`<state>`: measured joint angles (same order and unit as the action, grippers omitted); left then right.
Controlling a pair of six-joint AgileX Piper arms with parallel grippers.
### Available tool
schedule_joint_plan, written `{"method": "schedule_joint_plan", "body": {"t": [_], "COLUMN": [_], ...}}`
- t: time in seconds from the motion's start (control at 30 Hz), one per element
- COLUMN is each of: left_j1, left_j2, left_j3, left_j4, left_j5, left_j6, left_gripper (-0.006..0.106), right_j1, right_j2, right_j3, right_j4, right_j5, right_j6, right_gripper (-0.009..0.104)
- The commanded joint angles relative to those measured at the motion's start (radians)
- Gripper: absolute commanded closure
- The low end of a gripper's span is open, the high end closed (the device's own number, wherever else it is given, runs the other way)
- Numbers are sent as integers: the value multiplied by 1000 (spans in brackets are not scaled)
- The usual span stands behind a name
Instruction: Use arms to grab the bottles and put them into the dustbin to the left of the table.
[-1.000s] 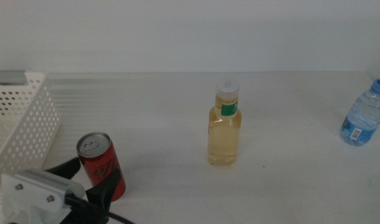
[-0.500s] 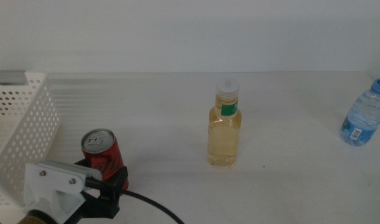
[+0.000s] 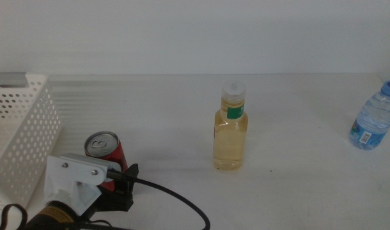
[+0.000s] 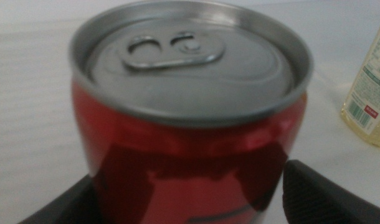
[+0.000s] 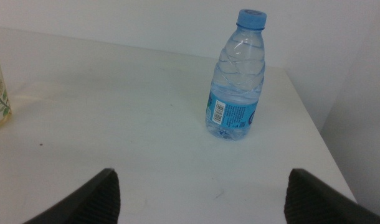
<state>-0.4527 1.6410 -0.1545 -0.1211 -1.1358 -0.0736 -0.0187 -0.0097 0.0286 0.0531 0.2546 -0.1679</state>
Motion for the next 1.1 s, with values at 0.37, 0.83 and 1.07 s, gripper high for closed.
{"method": "schedule_joint_plan", "body": {"t": [0.37, 0.83, 1.07], "left_j1": [-2, -3, -3], "left_j2": [43, 4, -177], "left_j3": [-42, -42, -46], "left_j4": [-24, -24, -29], "left_j5": [-180, -145, 56], "left_j6": [30, 5, 7], "left_gripper": [29, 105, 105], "right_j1": [-5, -5, -5], "right_j2": [-28, -28, -28], "right_j3": [-8, -8, -8], "right_j4": [-6, -6, -6], "right_j5": [-77, -77, -77], "right_j6": [-13, -13, -13], "right_gripper": [25, 25, 25]}}
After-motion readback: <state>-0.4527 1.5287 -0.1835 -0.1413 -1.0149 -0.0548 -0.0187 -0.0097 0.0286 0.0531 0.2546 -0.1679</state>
